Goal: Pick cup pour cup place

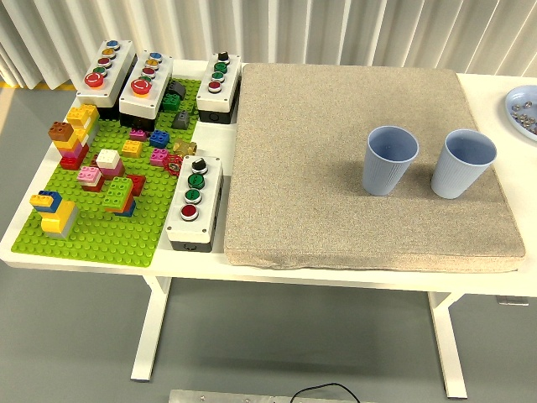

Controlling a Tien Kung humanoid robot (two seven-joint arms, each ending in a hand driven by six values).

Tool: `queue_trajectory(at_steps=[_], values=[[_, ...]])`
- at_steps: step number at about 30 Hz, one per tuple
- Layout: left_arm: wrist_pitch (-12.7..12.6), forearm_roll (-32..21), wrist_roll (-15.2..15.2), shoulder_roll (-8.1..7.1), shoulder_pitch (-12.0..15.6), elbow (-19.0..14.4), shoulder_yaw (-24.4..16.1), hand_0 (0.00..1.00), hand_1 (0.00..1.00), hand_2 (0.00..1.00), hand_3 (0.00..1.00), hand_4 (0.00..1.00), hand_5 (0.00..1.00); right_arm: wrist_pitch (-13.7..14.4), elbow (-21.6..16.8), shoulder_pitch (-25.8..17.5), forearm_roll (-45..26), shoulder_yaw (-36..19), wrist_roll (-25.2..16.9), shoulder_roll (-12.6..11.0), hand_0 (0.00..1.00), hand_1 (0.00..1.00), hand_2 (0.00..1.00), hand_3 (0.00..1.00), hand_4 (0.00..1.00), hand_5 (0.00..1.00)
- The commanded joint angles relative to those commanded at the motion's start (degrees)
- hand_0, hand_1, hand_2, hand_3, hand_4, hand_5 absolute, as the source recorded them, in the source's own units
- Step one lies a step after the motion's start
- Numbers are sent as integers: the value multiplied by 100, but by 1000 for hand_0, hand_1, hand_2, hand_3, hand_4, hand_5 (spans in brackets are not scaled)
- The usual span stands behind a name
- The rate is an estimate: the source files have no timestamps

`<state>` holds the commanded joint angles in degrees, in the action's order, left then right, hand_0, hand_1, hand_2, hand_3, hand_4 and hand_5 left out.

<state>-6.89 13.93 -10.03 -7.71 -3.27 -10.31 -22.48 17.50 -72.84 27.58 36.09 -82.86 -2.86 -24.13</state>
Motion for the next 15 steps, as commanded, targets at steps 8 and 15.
queue_trajectory(at_steps=[8,15], values=[[5,74,-1,-17,-17,0,-48,715,777,820,701,499,965,-479,-410,-411,131,-107,319,-523,871,836,881,853,736,655],[12,172,-6,-40,-18,0,-114,716,777,820,700,499,965,-1718,-1070,-1326,240,-322,905,-1083,862,824,879,852,756,543]])
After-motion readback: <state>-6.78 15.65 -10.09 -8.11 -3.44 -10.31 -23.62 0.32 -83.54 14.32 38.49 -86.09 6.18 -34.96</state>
